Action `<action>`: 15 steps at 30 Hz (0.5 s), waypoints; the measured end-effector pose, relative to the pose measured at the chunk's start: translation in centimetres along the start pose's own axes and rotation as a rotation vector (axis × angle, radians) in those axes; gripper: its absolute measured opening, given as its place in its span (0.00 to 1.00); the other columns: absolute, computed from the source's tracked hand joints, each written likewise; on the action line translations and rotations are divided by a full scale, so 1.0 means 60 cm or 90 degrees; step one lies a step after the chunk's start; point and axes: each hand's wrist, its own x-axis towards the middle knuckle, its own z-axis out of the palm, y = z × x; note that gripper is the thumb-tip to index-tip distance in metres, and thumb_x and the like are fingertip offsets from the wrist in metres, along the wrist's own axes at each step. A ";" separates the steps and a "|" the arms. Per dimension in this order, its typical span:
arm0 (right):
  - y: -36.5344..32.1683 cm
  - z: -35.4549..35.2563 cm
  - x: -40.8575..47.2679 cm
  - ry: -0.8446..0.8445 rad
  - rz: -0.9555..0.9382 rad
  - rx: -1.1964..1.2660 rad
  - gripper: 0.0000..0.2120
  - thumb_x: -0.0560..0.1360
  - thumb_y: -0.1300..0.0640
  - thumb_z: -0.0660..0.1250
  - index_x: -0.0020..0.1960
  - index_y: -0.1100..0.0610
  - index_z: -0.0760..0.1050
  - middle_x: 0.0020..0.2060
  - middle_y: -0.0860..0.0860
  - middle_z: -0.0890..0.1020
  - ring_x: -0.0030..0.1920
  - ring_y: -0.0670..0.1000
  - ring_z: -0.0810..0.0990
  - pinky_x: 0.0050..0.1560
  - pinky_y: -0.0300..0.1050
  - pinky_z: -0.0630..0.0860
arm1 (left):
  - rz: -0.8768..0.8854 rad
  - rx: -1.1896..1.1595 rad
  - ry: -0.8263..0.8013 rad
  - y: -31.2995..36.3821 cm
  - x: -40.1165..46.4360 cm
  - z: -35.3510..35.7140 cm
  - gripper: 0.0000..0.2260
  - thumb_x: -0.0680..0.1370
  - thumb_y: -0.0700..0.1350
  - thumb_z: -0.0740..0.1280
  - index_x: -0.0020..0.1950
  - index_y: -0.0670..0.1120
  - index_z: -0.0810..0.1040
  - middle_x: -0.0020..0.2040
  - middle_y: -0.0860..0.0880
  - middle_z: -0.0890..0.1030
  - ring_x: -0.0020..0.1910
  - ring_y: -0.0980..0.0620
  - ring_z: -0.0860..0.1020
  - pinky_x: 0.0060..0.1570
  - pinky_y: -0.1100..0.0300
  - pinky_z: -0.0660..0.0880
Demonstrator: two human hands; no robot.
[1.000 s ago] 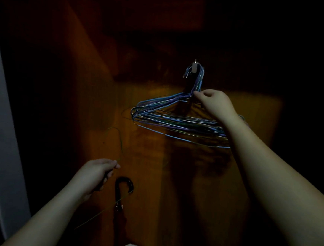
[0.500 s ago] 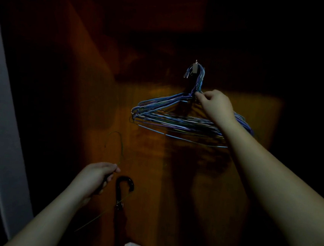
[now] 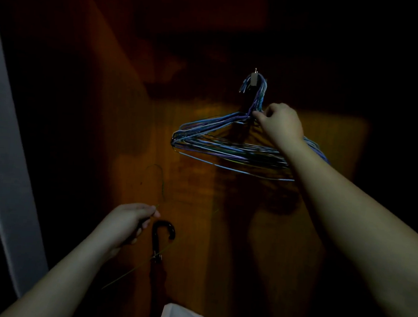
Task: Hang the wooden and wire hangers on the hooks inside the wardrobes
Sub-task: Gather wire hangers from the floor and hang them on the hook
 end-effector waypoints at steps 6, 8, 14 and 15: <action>0.001 -0.001 0.007 -0.004 0.001 -0.030 0.19 0.77 0.41 0.64 0.52 0.58 0.76 0.49 0.54 0.75 0.52 0.56 0.76 0.46 0.51 0.72 | 0.007 0.014 -0.020 0.012 -0.006 0.006 0.10 0.81 0.47 0.64 0.50 0.42 0.82 0.29 0.51 0.71 0.25 0.56 0.66 0.25 0.65 0.60; 0.001 -0.003 0.005 0.002 -0.003 -0.030 0.18 0.77 0.41 0.65 0.50 0.57 0.75 0.49 0.54 0.75 0.53 0.56 0.76 0.46 0.52 0.73 | 0.004 0.024 -0.036 0.017 -0.008 0.007 0.10 0.80 0.47 0.64 0.50 0.42 0.82 0.29 0.51 0.71 0.26 0.56 0.66 0.25 0.64 0.60; -0.013 -0.024 -0.053 0.067 -0.107 0.033 0.19 0.78 0.44 0.64 0.58 0.59 0.74 0.54 0.56 0.75 0.56 0.56 0.74 0.56 0.52 0.72 | 0.007 0.048 -0.113 0.038 -0.017 0.013 0.10 0.80 0.47 0.64 0.50 0.43 0.82 0.30 0.50 0.71 0.26 0.56 0.64 0.26 0.64 0.58; -0.018 -0.026 -0.075 0.028 -0.133 0.059 0.17 0.79 0.45 0.63 0.57 0.59 0.74 0.52 0.56 0.76 0.54 0.55 0.75 0.54 0.50 0.72 | 0.009 0.053 -0.130 0.042 -0.018 0.014 0.09 0.80 0.47 0.64 0.50 0.43 0.81 0.30 0.50 0.71 0.26 0.56 0.64 0.26 0.64 0.58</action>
